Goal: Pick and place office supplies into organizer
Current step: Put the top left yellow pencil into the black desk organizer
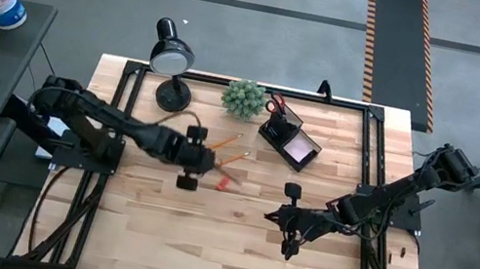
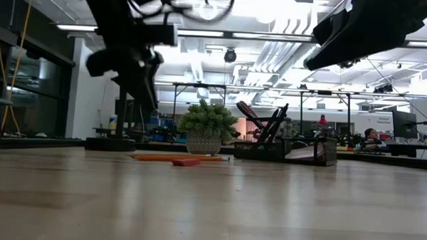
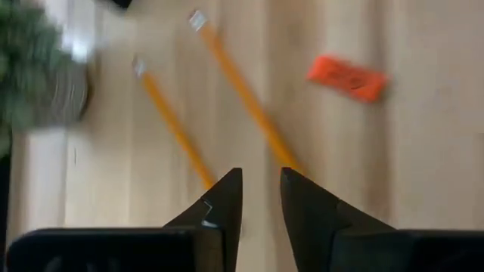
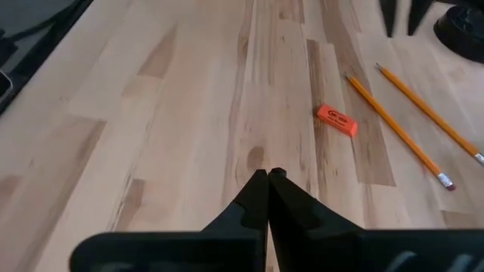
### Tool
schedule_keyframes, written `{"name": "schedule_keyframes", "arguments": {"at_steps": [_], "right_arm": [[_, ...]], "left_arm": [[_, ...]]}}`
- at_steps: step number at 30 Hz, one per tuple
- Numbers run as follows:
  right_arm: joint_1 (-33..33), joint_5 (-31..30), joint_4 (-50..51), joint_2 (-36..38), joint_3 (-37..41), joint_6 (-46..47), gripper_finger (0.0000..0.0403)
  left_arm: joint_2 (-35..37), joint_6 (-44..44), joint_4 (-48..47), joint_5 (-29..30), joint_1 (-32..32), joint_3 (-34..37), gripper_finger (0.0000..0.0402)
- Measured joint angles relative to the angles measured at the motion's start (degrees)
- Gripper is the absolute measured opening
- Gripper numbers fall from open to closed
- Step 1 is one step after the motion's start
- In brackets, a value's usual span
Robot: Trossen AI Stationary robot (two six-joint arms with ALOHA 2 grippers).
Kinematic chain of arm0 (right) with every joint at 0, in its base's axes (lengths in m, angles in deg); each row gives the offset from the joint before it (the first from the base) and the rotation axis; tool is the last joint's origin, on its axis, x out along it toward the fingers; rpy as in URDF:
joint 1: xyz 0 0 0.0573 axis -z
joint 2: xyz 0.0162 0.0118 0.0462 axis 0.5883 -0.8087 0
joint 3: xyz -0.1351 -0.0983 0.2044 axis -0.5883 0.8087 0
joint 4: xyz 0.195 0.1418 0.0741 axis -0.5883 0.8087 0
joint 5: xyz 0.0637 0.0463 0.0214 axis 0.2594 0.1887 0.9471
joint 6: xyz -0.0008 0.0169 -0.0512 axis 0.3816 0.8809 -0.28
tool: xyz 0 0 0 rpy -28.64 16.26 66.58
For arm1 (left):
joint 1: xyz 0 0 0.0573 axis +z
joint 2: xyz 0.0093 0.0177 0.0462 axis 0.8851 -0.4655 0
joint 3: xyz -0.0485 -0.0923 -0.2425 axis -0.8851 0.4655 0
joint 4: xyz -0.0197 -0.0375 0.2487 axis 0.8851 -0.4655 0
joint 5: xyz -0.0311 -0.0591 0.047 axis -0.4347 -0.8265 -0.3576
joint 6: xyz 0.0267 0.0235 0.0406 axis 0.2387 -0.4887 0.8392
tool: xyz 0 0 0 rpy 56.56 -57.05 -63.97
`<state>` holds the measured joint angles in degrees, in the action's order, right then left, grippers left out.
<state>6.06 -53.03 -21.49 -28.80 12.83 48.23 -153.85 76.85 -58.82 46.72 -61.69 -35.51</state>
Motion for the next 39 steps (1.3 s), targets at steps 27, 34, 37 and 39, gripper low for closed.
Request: {"name": "schedule_keyframes", "arguments": {"at_steps": [27,34,37,39], "right_arm": [[0.0,-0.3,0.5,0.0,0.0,-2.7,0.0000],[0.0,-0.2,0.4,0.0,0.0,-2.8,0.0000],[0.0,-0.2,0.3,0.0,0.0,-2.7,0.0000],[0.0,-0.1,0.2,0.0,0.0,-2.7,0.0000]], "left_arm": [[-0.6,-15.6,12.7,8.6,4.5,10.2,0.0052],[2.4,-21.4,19.9,8.7,4.3,19.5,0.0051],[5.6,-22.7,23.6,8.7,4.2,23.1,0.0051],[8.2,-23.6,27.0,8.5,3.7,26.1,0.0051]]}}
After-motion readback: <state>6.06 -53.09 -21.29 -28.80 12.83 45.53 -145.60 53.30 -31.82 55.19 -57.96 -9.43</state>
